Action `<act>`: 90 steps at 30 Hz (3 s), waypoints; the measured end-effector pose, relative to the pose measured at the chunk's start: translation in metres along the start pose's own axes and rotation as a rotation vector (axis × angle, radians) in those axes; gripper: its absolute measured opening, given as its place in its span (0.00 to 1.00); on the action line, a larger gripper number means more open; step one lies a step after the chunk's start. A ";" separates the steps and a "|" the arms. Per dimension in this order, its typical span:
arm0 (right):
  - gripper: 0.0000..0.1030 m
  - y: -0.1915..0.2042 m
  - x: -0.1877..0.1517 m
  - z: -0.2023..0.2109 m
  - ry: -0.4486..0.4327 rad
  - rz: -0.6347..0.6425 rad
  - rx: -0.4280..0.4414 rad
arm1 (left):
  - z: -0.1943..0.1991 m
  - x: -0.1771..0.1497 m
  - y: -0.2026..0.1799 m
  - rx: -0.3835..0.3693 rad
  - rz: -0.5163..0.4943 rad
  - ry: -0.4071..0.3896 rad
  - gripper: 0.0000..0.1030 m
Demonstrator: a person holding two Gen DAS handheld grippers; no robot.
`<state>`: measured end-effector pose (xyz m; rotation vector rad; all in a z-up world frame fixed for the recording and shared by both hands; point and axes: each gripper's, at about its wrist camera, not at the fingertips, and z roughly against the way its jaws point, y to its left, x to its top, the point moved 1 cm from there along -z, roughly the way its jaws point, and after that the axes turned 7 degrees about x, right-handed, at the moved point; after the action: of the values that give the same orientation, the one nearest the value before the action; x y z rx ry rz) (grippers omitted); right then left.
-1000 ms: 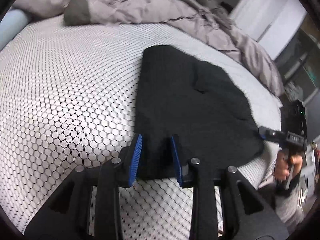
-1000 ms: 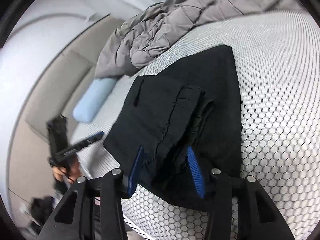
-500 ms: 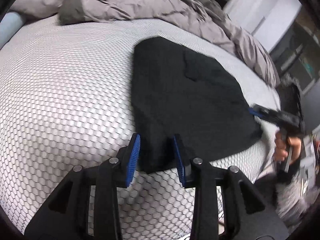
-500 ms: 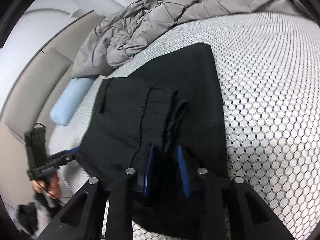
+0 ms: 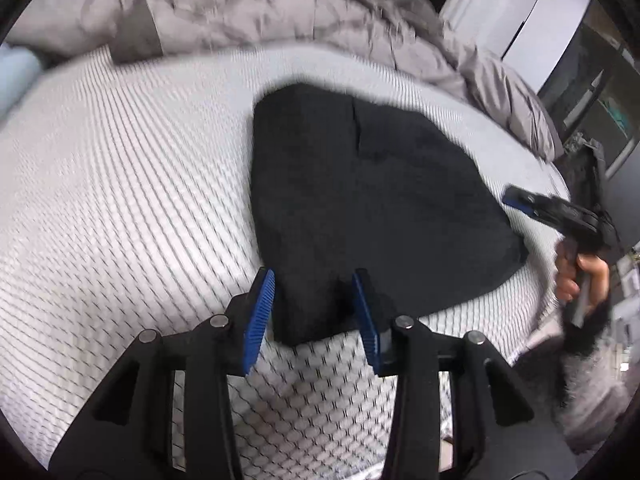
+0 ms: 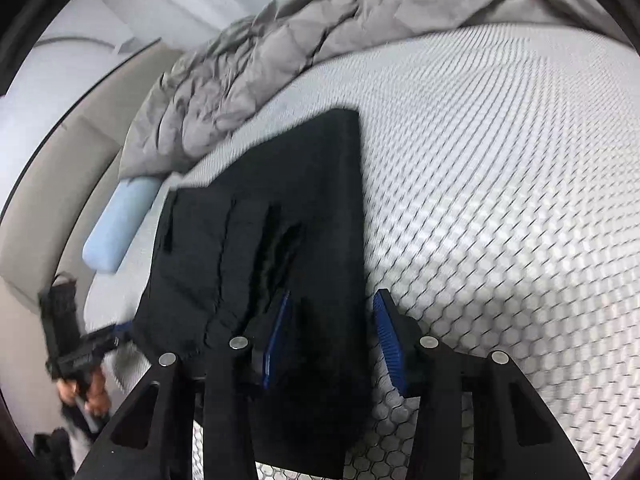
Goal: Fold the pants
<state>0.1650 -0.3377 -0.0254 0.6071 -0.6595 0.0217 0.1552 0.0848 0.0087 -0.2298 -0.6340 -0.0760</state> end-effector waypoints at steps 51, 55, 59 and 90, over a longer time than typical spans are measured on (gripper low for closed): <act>0.54 0.142 0.029 -0.128 0.187 0.442 -0.099 | -0.119 0.112 -0.015 0.123 -0.043 0.072 0.69; 0.54 0.128 0.023 -0.141 0.238 0.455 -0.211 | -0.123 0.110 0.001 0.065 0.015 0.079 0.74; 0.54 0.124 0.013 -0.101 0.193 0.511 -0.208 | -0.089 0.097 0.000 0.091 -0.002 0.046 0.65; 0.16 0.005 -0.014 -0.008 0.124 0.090 -0.017 | -0.028 -0.001 -0.024 0.110 0.039 0.033 0.48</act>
<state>0.1574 -0.3270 -0.0355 0.5547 -0.5659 0.1362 0.1667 0.0548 -0.0094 -0.1345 -0.5990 -0.0077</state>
